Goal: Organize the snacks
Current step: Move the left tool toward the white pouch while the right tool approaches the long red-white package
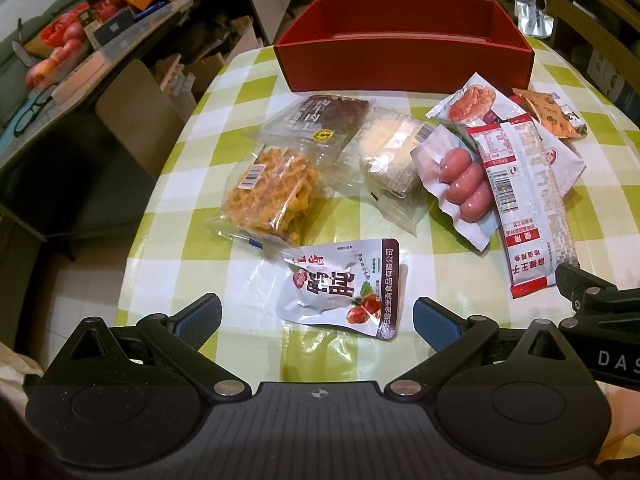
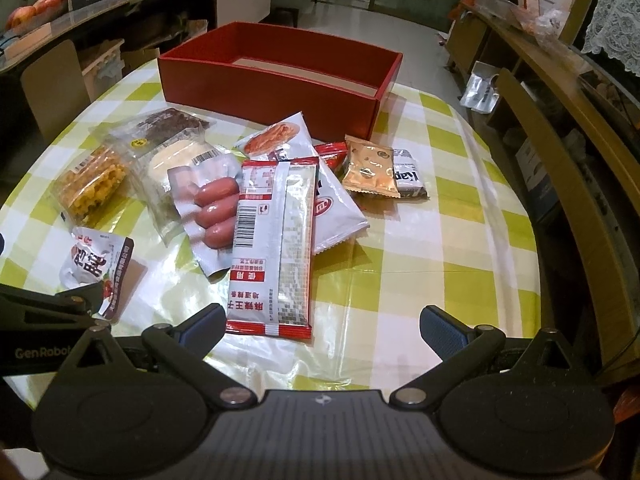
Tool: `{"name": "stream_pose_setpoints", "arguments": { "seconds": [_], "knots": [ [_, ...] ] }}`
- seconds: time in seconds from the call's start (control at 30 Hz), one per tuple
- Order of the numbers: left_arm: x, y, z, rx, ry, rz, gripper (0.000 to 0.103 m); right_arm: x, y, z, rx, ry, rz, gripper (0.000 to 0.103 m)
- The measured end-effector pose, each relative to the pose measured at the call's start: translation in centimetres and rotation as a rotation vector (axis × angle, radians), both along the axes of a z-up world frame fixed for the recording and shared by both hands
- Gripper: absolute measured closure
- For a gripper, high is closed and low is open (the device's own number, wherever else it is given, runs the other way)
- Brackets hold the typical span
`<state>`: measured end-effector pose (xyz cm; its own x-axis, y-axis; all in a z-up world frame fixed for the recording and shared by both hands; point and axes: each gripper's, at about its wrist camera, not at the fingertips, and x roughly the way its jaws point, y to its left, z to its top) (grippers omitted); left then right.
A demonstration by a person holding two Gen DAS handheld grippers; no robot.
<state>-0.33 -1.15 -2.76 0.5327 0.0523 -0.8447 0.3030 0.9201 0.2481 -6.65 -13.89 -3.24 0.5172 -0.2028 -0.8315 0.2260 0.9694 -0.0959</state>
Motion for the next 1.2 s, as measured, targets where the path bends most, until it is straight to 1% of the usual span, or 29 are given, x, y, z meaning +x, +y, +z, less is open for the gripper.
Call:
{"name": "stream_pose_setpoints", "arguments": {
  "seconds": [0.23,0.37,0.53,0.7,0.83,1.07,1.2],
  "knots": [
    [0.1,0.0,-0.2,0.0,0.016,0.0,0.0,0.1,0.0,-0.2,0.003,0.012,0.004,0.0],
    [0.6,0.4,-0.4,-0.025,0.056,0.012,0.0,0.2,-0.1,-0.3,0.019,0.017,0.01,0.0],
    [1.2,0.9,-0.6,-0.041,0.076,0.048,0.0,0.4,-0.1,-0.1,0.027,0.011,0.02,0.0],
    [2.6,1.9,-0.9,-0.091,0.133,0.109,0.0,0.5,-0.9,0.2,0.056,0.007,0.004,0.0],
    [3.9,2.6,-1.0,-0.13,0.161,0.158,0.0,0.7,-1.4,0.3,0.077,0.008,-0.008,0.0],
    [4.9,1.9,-1.5,-0.129,0.175,0.159,0.0,1.0,-1.9,0.5,0.105,0.003,-0.015,0.0],
    [5.2,0.9,-2.2,-0.104,0.176,0.143,0.0,1.3,-1.7,0.3,0.108,0.008,-0.009,0.0]
  ]
}}
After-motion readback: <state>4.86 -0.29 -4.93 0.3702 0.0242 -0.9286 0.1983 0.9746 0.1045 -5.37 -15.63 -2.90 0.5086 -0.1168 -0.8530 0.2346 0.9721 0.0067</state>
